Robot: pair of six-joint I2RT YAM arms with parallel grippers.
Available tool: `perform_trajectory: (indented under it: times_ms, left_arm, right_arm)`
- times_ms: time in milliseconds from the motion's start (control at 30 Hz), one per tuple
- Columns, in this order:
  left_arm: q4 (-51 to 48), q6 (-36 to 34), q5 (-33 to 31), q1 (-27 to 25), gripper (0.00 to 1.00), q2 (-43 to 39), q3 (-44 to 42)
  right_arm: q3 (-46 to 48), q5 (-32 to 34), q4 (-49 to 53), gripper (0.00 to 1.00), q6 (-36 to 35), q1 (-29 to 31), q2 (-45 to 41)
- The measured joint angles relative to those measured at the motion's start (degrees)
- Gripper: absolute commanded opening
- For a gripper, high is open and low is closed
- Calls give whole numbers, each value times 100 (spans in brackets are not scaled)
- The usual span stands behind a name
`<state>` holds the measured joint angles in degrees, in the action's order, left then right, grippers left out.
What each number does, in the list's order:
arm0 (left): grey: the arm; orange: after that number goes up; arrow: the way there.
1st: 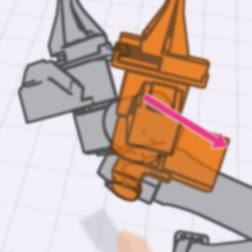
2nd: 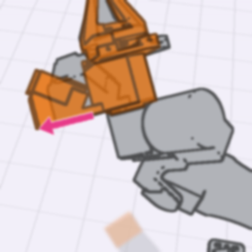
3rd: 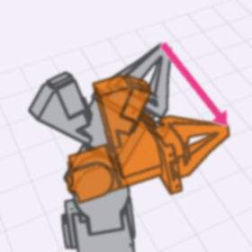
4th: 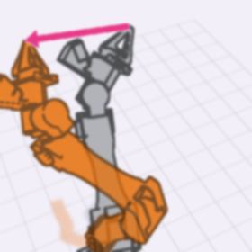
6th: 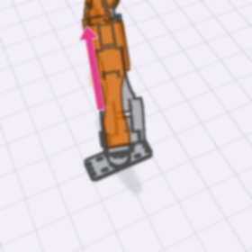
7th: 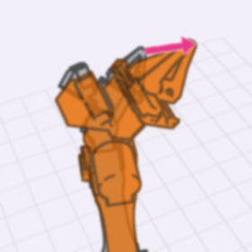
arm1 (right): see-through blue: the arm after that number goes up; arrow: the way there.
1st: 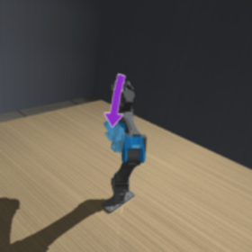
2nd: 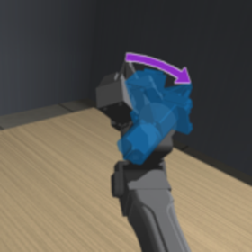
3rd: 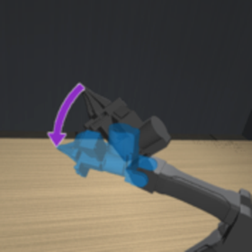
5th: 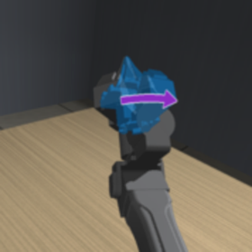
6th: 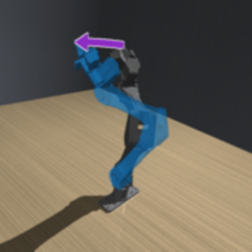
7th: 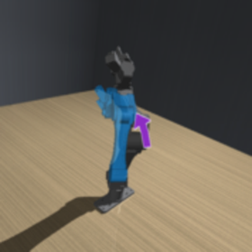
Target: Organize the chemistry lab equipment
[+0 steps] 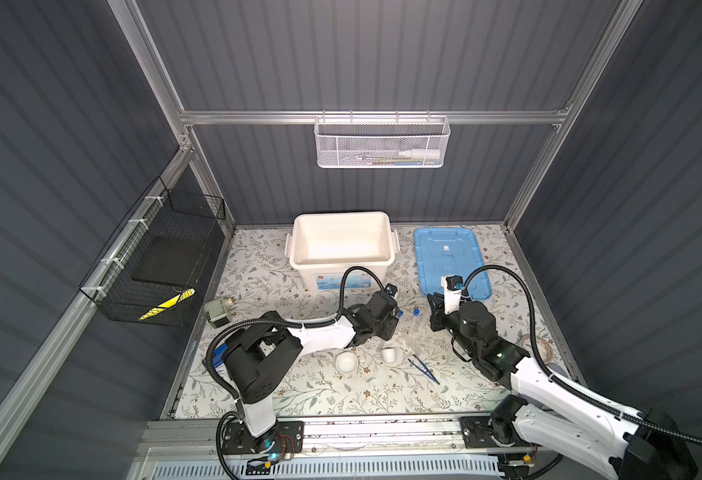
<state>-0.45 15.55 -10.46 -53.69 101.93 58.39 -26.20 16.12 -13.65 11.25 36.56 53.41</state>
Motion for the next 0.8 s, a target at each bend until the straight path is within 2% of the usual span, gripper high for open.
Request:
perform_trajectory:
  times_ms: [800]
  left_arm:
    - [4, 0, 42, 0, 58, 0, -33]
  right_arm:
    - [0, -136, 170, 21, -264, 186, 136]
